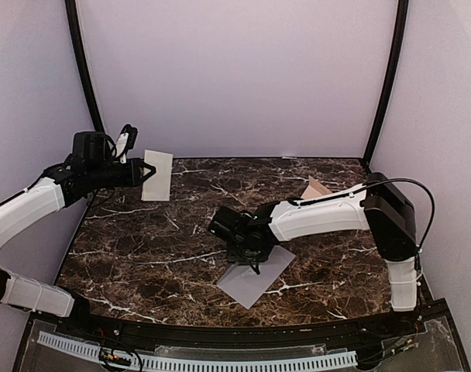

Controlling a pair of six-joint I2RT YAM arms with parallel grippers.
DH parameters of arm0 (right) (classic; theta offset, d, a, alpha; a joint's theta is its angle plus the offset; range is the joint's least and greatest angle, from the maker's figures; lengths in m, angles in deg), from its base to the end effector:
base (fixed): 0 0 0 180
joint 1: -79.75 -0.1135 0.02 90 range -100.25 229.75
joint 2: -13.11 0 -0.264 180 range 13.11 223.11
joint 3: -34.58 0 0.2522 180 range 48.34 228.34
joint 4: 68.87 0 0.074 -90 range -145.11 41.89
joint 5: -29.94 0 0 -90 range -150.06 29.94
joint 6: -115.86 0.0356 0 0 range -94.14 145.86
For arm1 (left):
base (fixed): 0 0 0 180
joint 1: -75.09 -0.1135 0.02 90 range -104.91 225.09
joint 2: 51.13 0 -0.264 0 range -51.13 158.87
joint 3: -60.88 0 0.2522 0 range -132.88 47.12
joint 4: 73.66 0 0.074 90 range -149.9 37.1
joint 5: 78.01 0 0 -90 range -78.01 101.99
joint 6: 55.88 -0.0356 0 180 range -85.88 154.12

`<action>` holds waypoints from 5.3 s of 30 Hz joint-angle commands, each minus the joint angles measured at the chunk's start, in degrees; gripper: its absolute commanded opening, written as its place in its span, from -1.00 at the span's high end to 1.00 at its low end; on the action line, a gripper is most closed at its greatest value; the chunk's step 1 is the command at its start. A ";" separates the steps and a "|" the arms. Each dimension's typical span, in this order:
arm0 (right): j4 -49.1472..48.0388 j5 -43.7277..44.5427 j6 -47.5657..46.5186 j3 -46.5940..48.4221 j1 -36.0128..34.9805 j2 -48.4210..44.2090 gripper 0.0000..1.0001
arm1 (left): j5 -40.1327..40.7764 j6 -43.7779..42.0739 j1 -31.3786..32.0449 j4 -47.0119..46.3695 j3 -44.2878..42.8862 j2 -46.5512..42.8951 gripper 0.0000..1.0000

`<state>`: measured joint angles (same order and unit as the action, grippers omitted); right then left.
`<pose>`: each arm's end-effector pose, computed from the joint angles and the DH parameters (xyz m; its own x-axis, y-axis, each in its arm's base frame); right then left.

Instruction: Place the letter into the envelope and seal it

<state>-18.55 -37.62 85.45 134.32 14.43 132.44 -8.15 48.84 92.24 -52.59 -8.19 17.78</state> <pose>0.1892 0.3793 0.1587 -0.8756 0.0036 -0.4830 -0.0592 0.9916 0.1148 0.2616 -0.0936 0.3222 -0.4783 -0.1021 -0.8723 0.4784 0.8027 -0.3562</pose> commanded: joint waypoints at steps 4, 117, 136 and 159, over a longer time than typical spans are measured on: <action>0.29 0.40 -0.38 1.37 0.10 -1.70 0.30 | -0.39 0.28 0.08 -1.49 0.84 -0.17 1.00; -40.24 -25.20 -14.08 -40.82 14.32 -24.84 0.10 | 10.58 47.09 29.98 -25.49 16.14 23.79 1.00; -39.80 -25.25 -12.07 -39.00 12.37 -21.15 0.13 | 9.75 48.45 29.27 -25.57 16.73 27.17 1.00; -39.86 -25.20 -11.52 -39.04 11.94 -20.95 0.14 | 6.66 45.03 29.26 -28.32 16.27 30.85 1.00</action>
<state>-58.05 -63.39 73.23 94.25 27.22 110.82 -0.31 95.59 121.59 -80.28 7.96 48.18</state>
